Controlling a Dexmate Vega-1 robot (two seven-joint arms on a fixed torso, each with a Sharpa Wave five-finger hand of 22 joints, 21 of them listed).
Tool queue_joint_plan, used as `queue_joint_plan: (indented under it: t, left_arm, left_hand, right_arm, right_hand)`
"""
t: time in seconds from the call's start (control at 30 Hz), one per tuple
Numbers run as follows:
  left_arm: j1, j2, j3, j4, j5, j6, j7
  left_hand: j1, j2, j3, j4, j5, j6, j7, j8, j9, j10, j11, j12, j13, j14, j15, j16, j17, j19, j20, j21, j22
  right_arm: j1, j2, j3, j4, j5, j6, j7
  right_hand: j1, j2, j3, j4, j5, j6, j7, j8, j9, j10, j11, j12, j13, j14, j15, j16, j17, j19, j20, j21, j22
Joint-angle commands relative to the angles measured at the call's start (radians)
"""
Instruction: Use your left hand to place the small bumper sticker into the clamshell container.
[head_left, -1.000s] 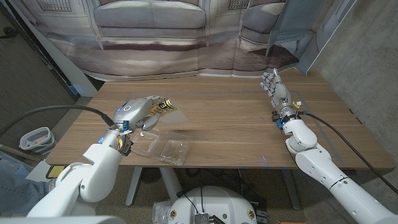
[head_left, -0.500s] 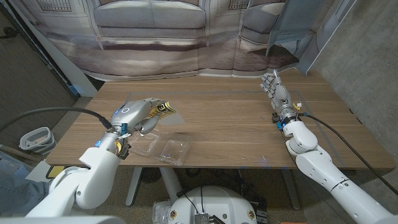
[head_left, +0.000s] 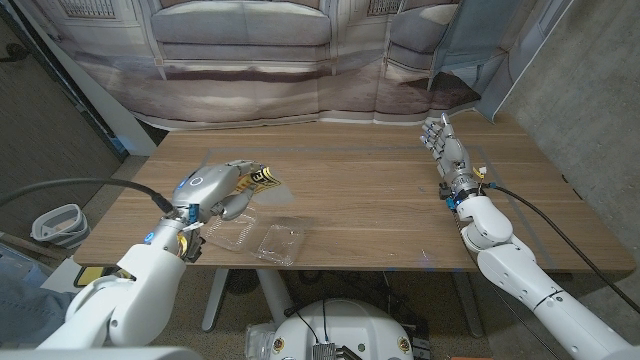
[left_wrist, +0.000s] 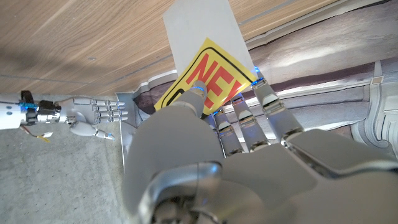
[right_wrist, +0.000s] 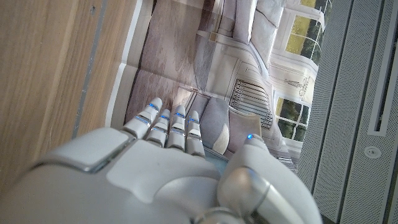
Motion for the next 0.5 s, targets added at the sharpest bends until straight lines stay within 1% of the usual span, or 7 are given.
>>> queue_joint_plan:
  t: [0.03, 0.17, 0.23, 0.33, 0.47, 0.5]
  left_arm:
    - [0.047, -0.087, -0.109, 0.019, -0.097, -0.163, 0.011]
    - [0.043, -0.111, -0.128, 0.020, -0.111, -0.194, -0.014]
    - [0.040, -0.121, -0.128, 0.019, -0.099, -0.195, -0.027]
    - [0.036, -0.134, -0.125, 0.013, -0.078, -0.189, -0.047]
    - [0.036, -0.148, -0.133, 0.007, -0.067, -0.194, -0.063]
    - [0.040, -0.151, -0.143, 0.003, -0.072, -0.199, -0.070]
  left_hand:
    - [0.000, -0.011, 0.005, 0.002, -0.002, 0.003, -0.006, 0.003, 0.002, 0.010, -0.005, -0.003, 0.005, 0.002, -0.051, -0.003, 0.002, -0.005, -0.001, -0.005, 0.002]
    - [0.000, -0.013, 0.004, 0.002, -0.002, 0.002, -0.006, 0.002, 0.002, 0.010, -0.004, -0.004, 0.005, 0.001, -0.052, -0.004, 0.002, -0.008, 0.001, -0.006, 0.002]
    - [0.000, -0.013, 0.004, 0.002, -0.003, 0.002, -0.006, 0.001, 0.002, 0.008, -0.008, -0.005, 0.005, 0.001, -0.052, -0.004, 0.002, -0.008, 0.001, -0.006, 0.002]
    - [0.001, -0.016, 0.004, 0.001, -0.003, 0.003, -0.009, 0.001, 0.002, 0.009, -0.006, -0.006, 0.005, 0.001, -0.052, -0.006, 0.002, -0.010, 0.001, -0.007, 0.002]
    - [0.001, -0.017, 0.004, 0.000, -0.003, 0.002, -0.009, 0.000, 0.002, 0.009, -0.007, -0.006, 0.005, 0.000, -0.053, -0.006, 0.002, -0.011, 0.002, -0.008, 0.002]
    - [0.002, -0.017, 0.005, 0.000, -0.003, 0.002, -0.009, 0.000, 0.002, 0.009, -0.007, -0.006, 0.005, -0.001, -0.054, -0.007, 0.002, -0.012, 0.003, -0.009, 0.002]
  right_arm:
    - [-0.014, -0.011, 0.004, -0.024, -0.010, -0.015, -0.013]
    - [-0.020, -0.012, 0.006, -0.033, -0.013, -0.020, -0.022]
    - [-0.020, -0.013, 0.006, -0.035, -0.015, -0.022, -0.024]
    - [-0.020, -0.013, 0.006, -0.035, -0.016, -0.025, -0.026]
    - [-0.013, -0.010, 0.003, -0.030, -0.018, -0.027, -0.025]
    - [-0.009, -0.008, 0.001, -0.027, -0.018, -0.028, -0.024]
  right_hand:
    - [0.006, 0.003, 0.001, -0.005, -0.003, 0.007, 0.000, 0.001, 0.003, 0.009, -0.002, -0.001, 0.006, 0.011, 0.002, -0.002, 0.002, 0.012, 0.001, -0.002, 0.004]
    - [0.006, 0.003, 0.001, -0.005, -0.003, 0.007, 0.000, 0.001, 0.003, 0.009, -0.003, -0.001, 0.006, 0.011, 0.002, -0.002, 0.002, 0.012, 0.001, -0.002, 0.004]
    - [0.006, 0.003, 0.001, -0.005, -0.003, 0.007, 0.000, 0.001, 0.003, 0.008, -0.002, -0.001, 0.006, 0.011, 0.002, -0.002, 0.002, 0.012, 0.001, -0.002, 0.004]
    - [0.006, 0.004, 0.001, -0.005, -0.003, 0.007, 0.000, 0.001, 0.003, 0.009, -0.003, -0.001, 0.006, 0.011, 0.002, -0.002, 0.002, 0.012, 0.001, -0.002, 0.004]
    - [0.006, 0.004, 0.001, -0.005, -0.003, 0.008, 0.000, 0.001, 0.003, 0.009, -0.003, -0.001, 0.006, 0.010, 0.002, -0.002, 0.002, 0.012, 0.001, -0.002, 0.004]
    - [0.006, 0.004, 0.001, -0.005, -0.003, 0.007, 0.000, 0.001, 0.003, 0.009, -0.003, -0.001, 0.006, 0.010, 0.001, -0.002, 0.002, 0.012, 0.002, -0.003, 0.004]
